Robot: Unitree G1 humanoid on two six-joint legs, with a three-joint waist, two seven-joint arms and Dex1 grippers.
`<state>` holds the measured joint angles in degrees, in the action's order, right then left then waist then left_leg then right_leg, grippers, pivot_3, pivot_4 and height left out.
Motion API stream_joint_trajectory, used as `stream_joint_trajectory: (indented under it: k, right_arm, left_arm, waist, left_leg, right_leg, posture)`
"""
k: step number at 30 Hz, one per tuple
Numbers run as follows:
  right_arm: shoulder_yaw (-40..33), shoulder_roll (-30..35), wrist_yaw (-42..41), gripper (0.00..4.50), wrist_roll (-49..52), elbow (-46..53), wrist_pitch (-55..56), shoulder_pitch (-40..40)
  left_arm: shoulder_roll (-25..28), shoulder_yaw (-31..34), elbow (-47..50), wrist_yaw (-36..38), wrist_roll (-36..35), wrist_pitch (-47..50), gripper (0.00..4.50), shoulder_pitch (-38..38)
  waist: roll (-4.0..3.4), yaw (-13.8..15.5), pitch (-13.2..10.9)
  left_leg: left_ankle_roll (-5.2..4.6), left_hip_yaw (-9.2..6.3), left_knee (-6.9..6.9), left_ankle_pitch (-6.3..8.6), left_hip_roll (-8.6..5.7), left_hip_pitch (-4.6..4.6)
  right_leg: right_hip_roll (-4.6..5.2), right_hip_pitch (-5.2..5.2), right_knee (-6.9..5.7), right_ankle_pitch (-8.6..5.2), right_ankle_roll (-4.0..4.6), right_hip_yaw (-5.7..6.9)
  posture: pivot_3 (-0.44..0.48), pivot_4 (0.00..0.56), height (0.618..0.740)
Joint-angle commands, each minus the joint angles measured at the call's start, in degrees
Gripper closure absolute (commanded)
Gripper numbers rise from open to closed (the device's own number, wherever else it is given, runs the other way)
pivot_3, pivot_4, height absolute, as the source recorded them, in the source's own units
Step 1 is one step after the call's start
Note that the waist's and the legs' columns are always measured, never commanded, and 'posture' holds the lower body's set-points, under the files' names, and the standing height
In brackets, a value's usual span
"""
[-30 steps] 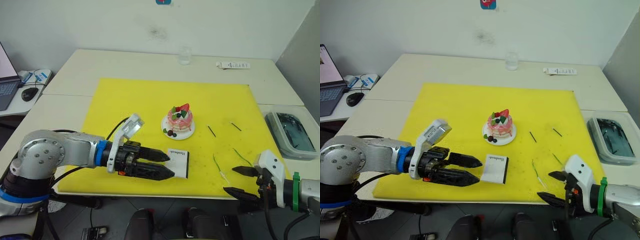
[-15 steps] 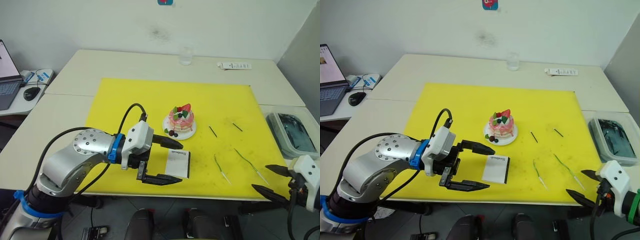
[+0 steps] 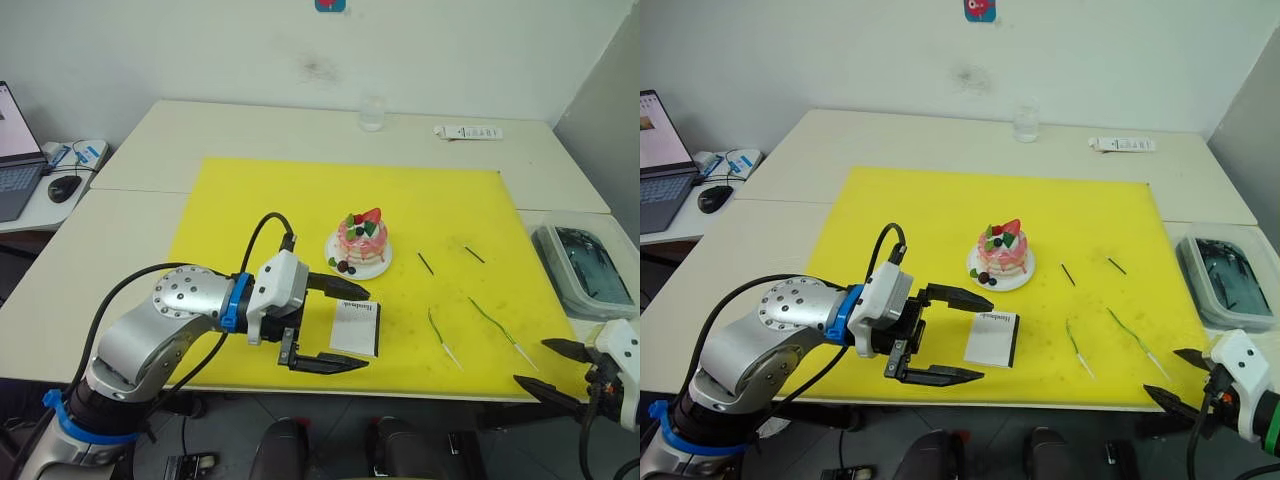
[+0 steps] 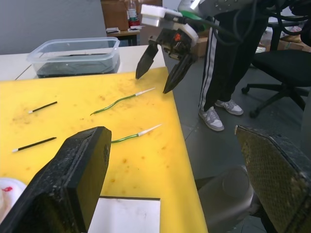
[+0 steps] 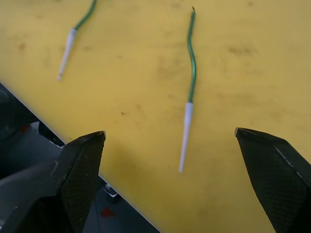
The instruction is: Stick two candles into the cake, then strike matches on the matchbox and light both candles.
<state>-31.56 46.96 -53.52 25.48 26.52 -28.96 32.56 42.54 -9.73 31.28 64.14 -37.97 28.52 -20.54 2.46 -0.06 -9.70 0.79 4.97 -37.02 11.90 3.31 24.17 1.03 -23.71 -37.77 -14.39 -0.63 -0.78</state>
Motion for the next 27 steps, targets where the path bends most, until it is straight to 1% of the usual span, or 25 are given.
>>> stream_joint_trajectory:
  k: [1, 3, 7, 10, 11, 13, 15, 16, 19, 23, 25, 27]
  right_arm:
    - [0.0, -0.7, 0.1, 0.03, -1.3, -0.9, 2.4, -0.1]
    - [0.4, -1.1, 0.2, 0.03, -1.6, -1.5, 2.8, -0.4]
    - [1.6, -1.6, -0.1, 1.30, -2.4, -2.4, 3.7, -0.7]
    - [2.5, -2.0, 0.2, 2.42, -3.0, -2.7, 4.4, -0.8]
    - [2.6, -2.1, 0.4, 2.93, -3.1, -2.8, 4.4, -0.9]
    - [2.7, -2.2, 0.6, 3.55, -3.1, -2.7, 4.4, -0.9]
    - [2.7, -2.2, 0.5, 4.32, -3.3, -2.9, 4.6, -0.7]
    - [2.6, -2.2, 0.4, 4.45, -3.4, -3.0, 4.7, -0.6]
    - [2.6, -2.0, 0.2, 4.45, -3.1, -3.0, 4.7, -0.7]
    - [2.2, -2.4, 1.0, 4.45, -1.8, -2.1, 3.8, -2.9]
    - [1.5, -3.6, 2.3, 4.45, 1.5, -0.1, 1.7, -5.2]
    - [1.3, -5.4, 5.1, 4.45, 6.3, 3.6, -0.9, -9.1]
  left_arm:
    - [0.0, 1.2, 2.0, -0.5, -0.5, 0.2, 0.00, 0.3]
    - [0.2, 1.2, 2.2, -0.4, -0.6, 0.2, 0.00, 0.5]
    - [0.2, 0.9, 2.4, -0.1, -0.4, 0.2, 0.00, 0.5]
    - [0.2, 0.7, 2.1, 0.2, 0.0, 0.0, 0.00, 0.4]
    - [0.3, 0.8, 2.1, 0.2, 0.0, 0.0, 0.00, 0.4]
    - [0.3, 0.9, 2.3, 0.3, -0.1, 0.1, 0.00, 0.6]
    - [0.3, 0.8, 2.5, 0.3, 0.0, 0.1, 0.00, 0.9]
    - [0.3, 0.7, 2.6, 0.2, 0.0, 0.0, 0.00, 0.9]
    - [0.2, 0.7, 2.3, 0.3, 0.2, -0.1, 0.00, 1.0]
    - [0.1, 0.5, 1.4, 0.7, 0.9, -0.8, 0.00, 1.4]
    - [-0.2, 0.8, 1.0, 0.0, 0.6, -0.2, 0.00, 1.9]
    - [-1.4, 1.9, 0.7, -3.7, -2.3, 4.0, 0.00, 2.1]
  waist:
    - [0.00, 0.0, 0.0]
    - [0.00, 0.0, 0.0]
    - [-0.01, 0.0, 0.0]
    - [-0.02, 0.0, 0.0]
    - [-0.02, 0.0, 0.0]
    - [-0.02, 0.0, 0.0]
    - [-0.02, 0.0, 0.0]
    - [-0.02, 0.0, 0.0]
    - [-0.02, 0.0, 0.0]
    - [-0.02, 0.0, 0.0]
    - [-0.02, -0.1, 0.0]
    - [-0.04, -0.1, 0.0]
  left_leg:
    - [0.00, -0.01, 0.01, 0.00, 0.01, -0.05]
    - [0.00, -0.01, 0.02, 0.00, 0.03, -0.19]
    - [0.00, -0.01, 0.02, 0.00, 0.04, -0.26]
    - [0.00, -0.01, 0.02, 0.00, 0.03, -0.28]
    - [0.00, -0.01, 0.02, 0.00, 0.03, -0.28]
    - [0.00, 0.00, 0.02, 0.00, 0.04, -0.28]
    - [0.00, 0.00, 0.02, 0.00, 0.04, -0.28]
    - [0.00, 0.00, 0.02, 0.00, 0.04, -0.28]
    - [0.00, -0.01, 0.02, 0.00, 0.04, -0.28]
    - [0.00, 0.00, 0.02, 0.00, 0.04, -0.28]
    - [0.00, 0.01, 0.02, 0.00, 0.04, -0.29]
    - [0.00, 0.01, 0.02, 0.00, 0.07, -0.30]
  right_leg:
    - [0.00, 0.04, 0.00, 0.00, 0.00, 0.00]
    - [0.00, 0.16, 0.00, -0.02, 0.03, 0.01]
    - [0.02, 0.22, 0.00, -0.03, 0.05, 0.00]
    - [0.02, 0.24, 0.00, -0.03, 0.05, -0.01]
    - [0.02, 0.24, 0.00, -0.03, 0.05, -0.01]
    - [0.02, 0.24, 0.00, -0.03, 0.05, 0.00]
    - [0.02, 0.24, 0.00, -0.03, 0.05, -0.01]
    - [0.02, 0.24, 0.00, -0.03, 0.05, -0.01]
    - [0.03, 0.24, 0.00, -0.03, 0.05, -0.01]
    - [0.04, 0.24, 0.00, -0.03, 0.05, -0.01]
    - [0.04, 0.24, -0.01, -0.03, 0.05, -0.03]
    - [0.04, 0.24, -0.02, -0.03, 0.05, -0.03]
  posture:
    - [0.000, 0.150, 0.740]
    - [0.000, 0.150, 0.740]
    - [0.000, 0.150, 0.740]
    - [0.000, 0.150, 0.740]
    - [0.000, 0.150, 0.740]
    - [0.000, 0.150, 0.740]
    - [0.000, 0.150, 0.740]
    - [0.000, 0.150, 0.740]
    - [0.000, 0.150, 0.740]
    - [0.000, 0.150, 0.740]
    - [0.000, 0.150, 0.740]
    - [0.000, 0.150, 0.740]
